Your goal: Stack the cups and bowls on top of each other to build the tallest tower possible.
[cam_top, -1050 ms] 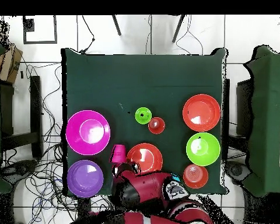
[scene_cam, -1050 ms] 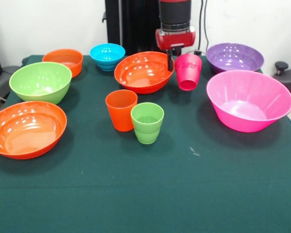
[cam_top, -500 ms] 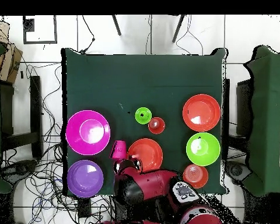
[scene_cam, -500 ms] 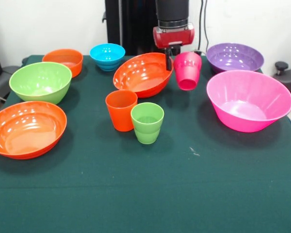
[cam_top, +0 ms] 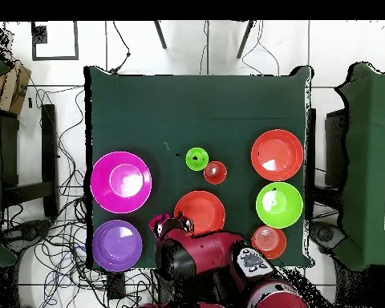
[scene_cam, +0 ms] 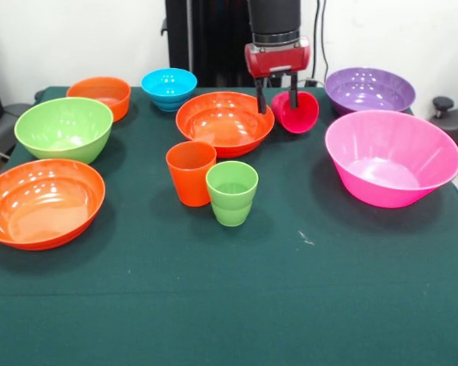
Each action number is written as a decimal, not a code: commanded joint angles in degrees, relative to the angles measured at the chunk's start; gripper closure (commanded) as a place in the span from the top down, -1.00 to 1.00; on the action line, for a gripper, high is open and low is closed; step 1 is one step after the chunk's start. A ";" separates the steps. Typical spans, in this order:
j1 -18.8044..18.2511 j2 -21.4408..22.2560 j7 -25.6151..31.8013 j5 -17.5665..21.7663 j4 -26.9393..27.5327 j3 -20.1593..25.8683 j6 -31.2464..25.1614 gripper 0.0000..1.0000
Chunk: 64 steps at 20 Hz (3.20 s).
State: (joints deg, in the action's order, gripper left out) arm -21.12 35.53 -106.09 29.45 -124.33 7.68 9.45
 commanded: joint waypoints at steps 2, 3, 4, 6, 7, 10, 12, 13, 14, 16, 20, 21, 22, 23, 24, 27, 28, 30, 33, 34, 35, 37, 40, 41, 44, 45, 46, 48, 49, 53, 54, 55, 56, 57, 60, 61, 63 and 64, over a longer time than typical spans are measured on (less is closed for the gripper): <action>-1.42 -3.22 -5.82 0.38 3.31 7.37 -2.34 1.00; -1.63 -3.24 -5.71 0.53 3.27 7.49 -2.38 1.00; -1.82 -3.18 -5.63 0.56 3.26 7.62 -2.55 1.00; -2.21 -3.30 -5.37 0.65 3.54 7.92 -2.90 1.00; -2.36 -3.32 -5.28 0.68 3.60 8.00 -3.04 1.00; -2.36 -3.75 -5.34 0.63 3.63 7.76 -2.92 1.00; -1.50 -3.54 -5.75 0.19 3.03 6.49 -2.72 1.00; -0.81 -3.40 -6.17 -0.17 2.59 5.53 -2.42 1.00; 0.04 -3.05 -6.98 -0.75 1.73 4.36 -1.72 1.00; 1.26 -2.87 -8.18 -1.55 0.62 2.43 -0.52 1.00; 3.39 -4.12 -9.91 -2.12 -0.76 -1.20 2.82 1.00; 3.80 -4.44 -10.35 -2.41 -0.98 -1.66 3.34 1.00; 4.51 -4.73 -10.84 -2.71 -1.22 -2.41 4.17 1.00; 5.27 -5.08 -11.53 -3.28 -1.83 -3.17 4.99 1.00; 6.04 -5.42 -12.21 -3.86 -2.43 -3.93 5.82 1.00; 8.43 -3.38 -14.50 -7.66 -4.04 -6.46 5.79 1.00; 9.34 -2.53 -15.46 -9.33 -4.51 -7.67 5.59 1.00; 11.40 -1.08 -16.77 -12.89 -4.40 -10.16 4.76 1.00; 13.11 -1.45 -18.09 -15.68 -4.35 -12.25 6.06 1.00; 13.76 -1.75 -18.64 -16.46 -4.27 -12.78 6.58 1.00; 14.68 -1.73 -19.27 -17.15 -4.74 -13.52 7.31 1.00; 15.96 -1.07 -20.15 -18.10 -5.28 -14.18 7.25 1.00; 17.17 -0.22 -20.58 -18.37 -5.28 -15.10 6.72 1.00; 17.72 -0.24 -20.52 -18.21 -5.07 -15.59 6.84 1.00; 18.78 -0.16 -20.62 -17.78 -4.54 -16.68 6.74 -1.00; 19.12 0.23 -20.47 -17.14 -4.20 -16.95 7.16 -1.00; 18.21 0.21 -20.94 -16.52 -4.33 -16.00 7.47 -1.00; 16.88 0.06 -21.39 -15.54 -4.22 -14.66 7.54 -1.00; 17.10 -0.04 -21.55 -15.44 -4.40 -14.80 7.90 -1.00; 17.25 -0.60 -21.89 -15.07 -4.99 -14.73 8.93 -1.00; 17.24 -0.64 -21.89 -15.06 -4.98 -14.68 8.97 -1.00; 17.15 -0.89 -22.01 -14.92 -5.13 -14.56 9.40 -1.00; 17.13 -0.86 -21.99 -14.89 -5.15 -14.49 9.41 -1.00; 16.80 -0.62 -21.96 -14.63 -5.34 -14.28 9.47 -1.00; 15.78 2.26 -21.32 -13.55 -6.50 -13.55 8.15 -1.00; 14.87 3.44 -21.09 -12.71 -7.20 -12.82 7.68 -1.00; 13.36 6.89 -20.12 -11.46 -8.59 -11.53 5.15 -1.00; 12.42 9.01 -19.58 -10.78 -9.35 -10.66 3.68 -1.00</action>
State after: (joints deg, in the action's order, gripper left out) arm -5.43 38.23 -118.10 15.65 -131.19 -9.58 15.00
